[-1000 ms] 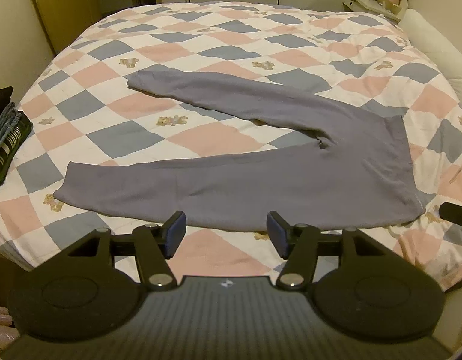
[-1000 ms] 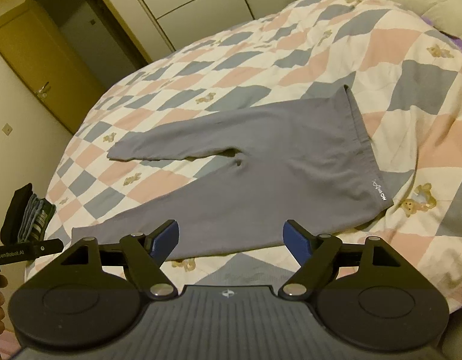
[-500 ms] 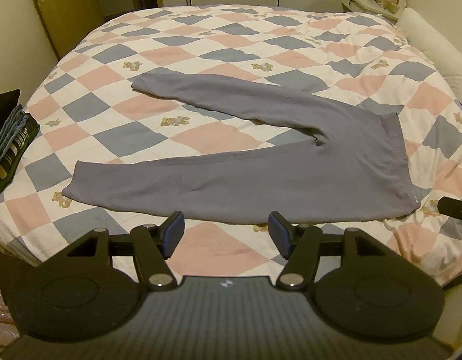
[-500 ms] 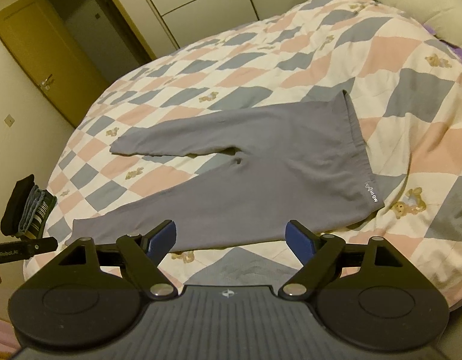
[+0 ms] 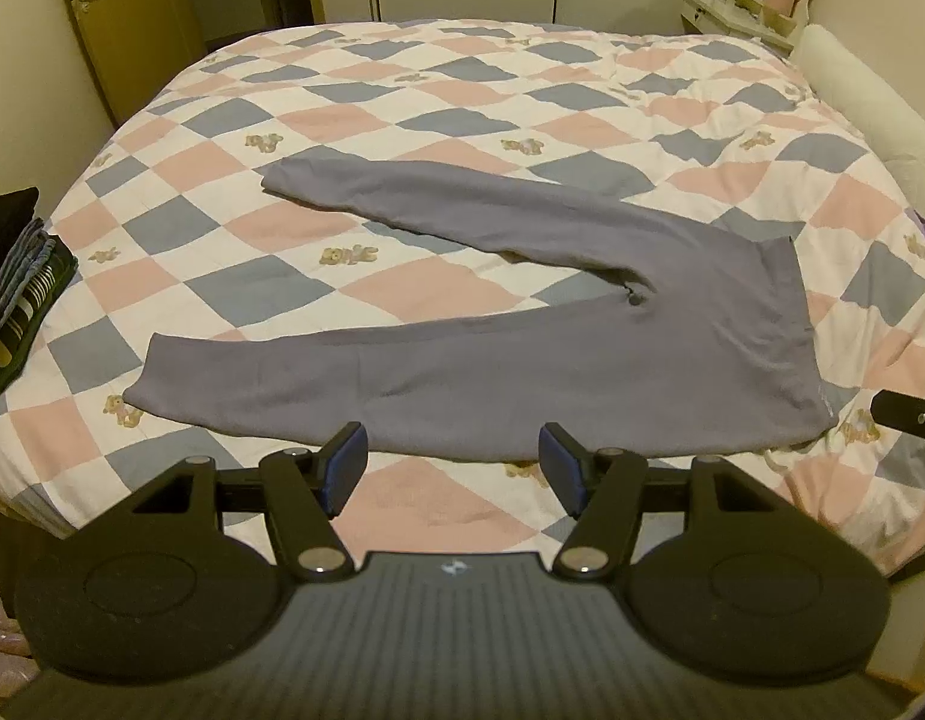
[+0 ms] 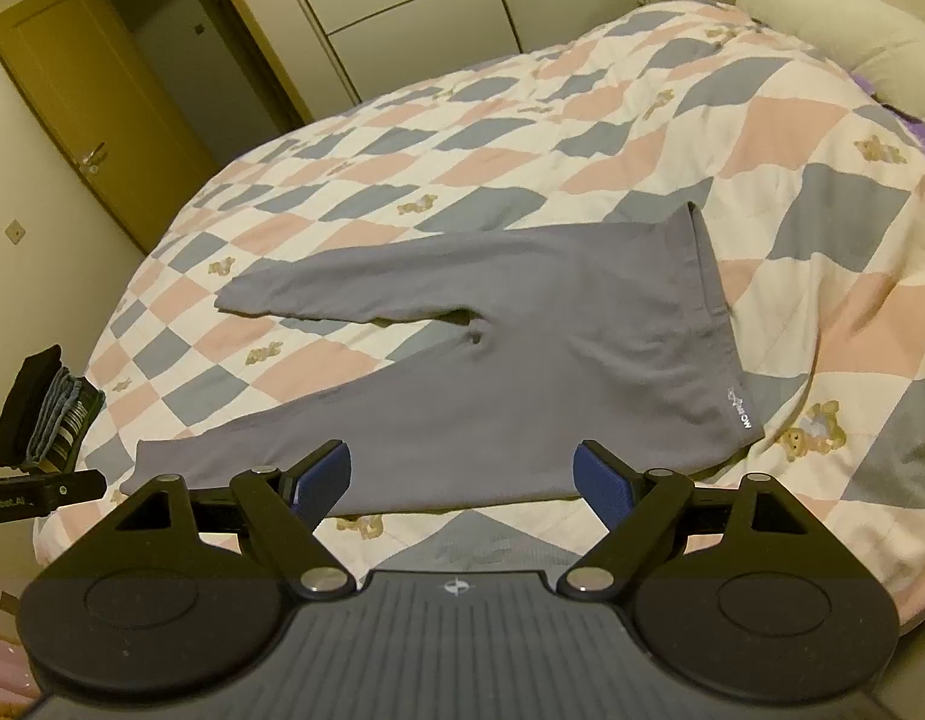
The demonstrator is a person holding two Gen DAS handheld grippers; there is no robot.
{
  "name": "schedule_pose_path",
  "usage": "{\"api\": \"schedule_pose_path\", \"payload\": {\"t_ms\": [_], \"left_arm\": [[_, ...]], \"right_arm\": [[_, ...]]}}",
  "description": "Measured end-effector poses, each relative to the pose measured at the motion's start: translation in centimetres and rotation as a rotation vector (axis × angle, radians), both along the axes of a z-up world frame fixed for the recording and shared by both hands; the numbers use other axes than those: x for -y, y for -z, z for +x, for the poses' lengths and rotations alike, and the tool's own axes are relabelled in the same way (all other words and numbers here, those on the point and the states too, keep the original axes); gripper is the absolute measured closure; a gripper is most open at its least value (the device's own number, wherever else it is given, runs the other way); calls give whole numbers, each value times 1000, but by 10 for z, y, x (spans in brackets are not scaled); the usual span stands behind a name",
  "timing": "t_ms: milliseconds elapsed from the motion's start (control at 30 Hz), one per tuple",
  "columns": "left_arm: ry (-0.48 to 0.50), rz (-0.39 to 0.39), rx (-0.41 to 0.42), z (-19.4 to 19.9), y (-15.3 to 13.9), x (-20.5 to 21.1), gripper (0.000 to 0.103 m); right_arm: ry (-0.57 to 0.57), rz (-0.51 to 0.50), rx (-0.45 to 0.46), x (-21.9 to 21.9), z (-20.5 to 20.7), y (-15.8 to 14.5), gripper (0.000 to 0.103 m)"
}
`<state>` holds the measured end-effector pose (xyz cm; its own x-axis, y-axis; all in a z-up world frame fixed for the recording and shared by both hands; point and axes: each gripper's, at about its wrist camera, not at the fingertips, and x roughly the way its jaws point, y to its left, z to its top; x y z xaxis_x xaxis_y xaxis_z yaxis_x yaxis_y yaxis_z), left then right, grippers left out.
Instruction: Fold clothes
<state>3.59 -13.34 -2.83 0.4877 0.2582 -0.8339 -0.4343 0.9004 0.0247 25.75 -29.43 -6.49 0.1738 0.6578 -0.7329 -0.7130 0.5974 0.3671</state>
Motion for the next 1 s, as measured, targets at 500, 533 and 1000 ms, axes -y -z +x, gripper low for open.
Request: {"api": "schedule_pose_path", "payload": {"t_ms": [500,533,1000], "left_arm": [[4,-43,-40,15,13,-28,37],[7,-48,-49,17,17,-32,37],[184,-90,-169,117,98,-92,37]], "right_arm": [[4,-58,-34,-33,6,9,17],[7,-69,-42,-37,8,13,16],[122,-146,-201,-89,53,84,17]]}}
